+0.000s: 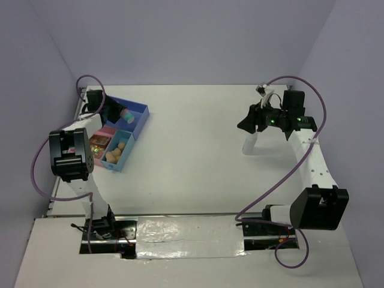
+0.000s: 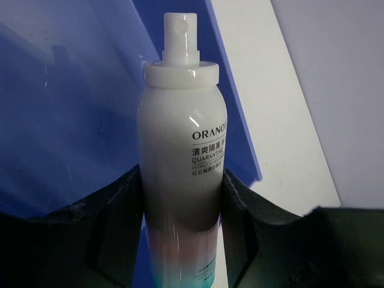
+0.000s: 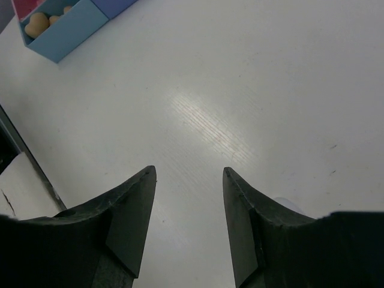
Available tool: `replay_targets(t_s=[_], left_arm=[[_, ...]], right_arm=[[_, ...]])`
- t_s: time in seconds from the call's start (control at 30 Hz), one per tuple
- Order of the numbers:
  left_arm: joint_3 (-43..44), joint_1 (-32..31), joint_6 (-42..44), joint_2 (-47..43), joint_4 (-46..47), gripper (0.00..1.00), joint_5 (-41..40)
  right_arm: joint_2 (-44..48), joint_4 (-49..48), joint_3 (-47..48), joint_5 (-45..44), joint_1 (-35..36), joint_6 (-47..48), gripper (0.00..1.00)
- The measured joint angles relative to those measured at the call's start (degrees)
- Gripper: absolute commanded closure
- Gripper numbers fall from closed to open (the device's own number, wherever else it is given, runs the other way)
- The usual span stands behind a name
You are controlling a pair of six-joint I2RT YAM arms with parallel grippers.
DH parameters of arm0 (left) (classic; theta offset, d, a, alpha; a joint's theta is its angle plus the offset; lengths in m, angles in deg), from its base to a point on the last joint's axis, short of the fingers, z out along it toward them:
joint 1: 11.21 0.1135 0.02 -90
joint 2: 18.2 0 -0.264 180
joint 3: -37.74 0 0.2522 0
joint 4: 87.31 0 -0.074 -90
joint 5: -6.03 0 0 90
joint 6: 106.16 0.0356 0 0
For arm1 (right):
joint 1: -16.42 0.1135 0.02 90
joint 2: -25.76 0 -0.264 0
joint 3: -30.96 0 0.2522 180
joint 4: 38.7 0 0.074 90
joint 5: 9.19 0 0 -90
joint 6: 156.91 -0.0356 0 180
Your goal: Organize the makeup
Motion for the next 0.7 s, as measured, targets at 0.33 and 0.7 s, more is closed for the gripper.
replay_targets(t_s=[0.33, 0.7], left_arm=[[6.73, 0.72, -0.83, 4.81, -2.03, 0.28, 1.51], [5.60, 1.64, 1.31, 3.13, -1.66, 0.24, 6.14]], right_arm=[[0.79, 0.85, -0.66, -1.79, 0.00, 2.62, 0.25], [0.83, 4.57, -1.25, -4.87, 0.00, 8.37, 0.17]])
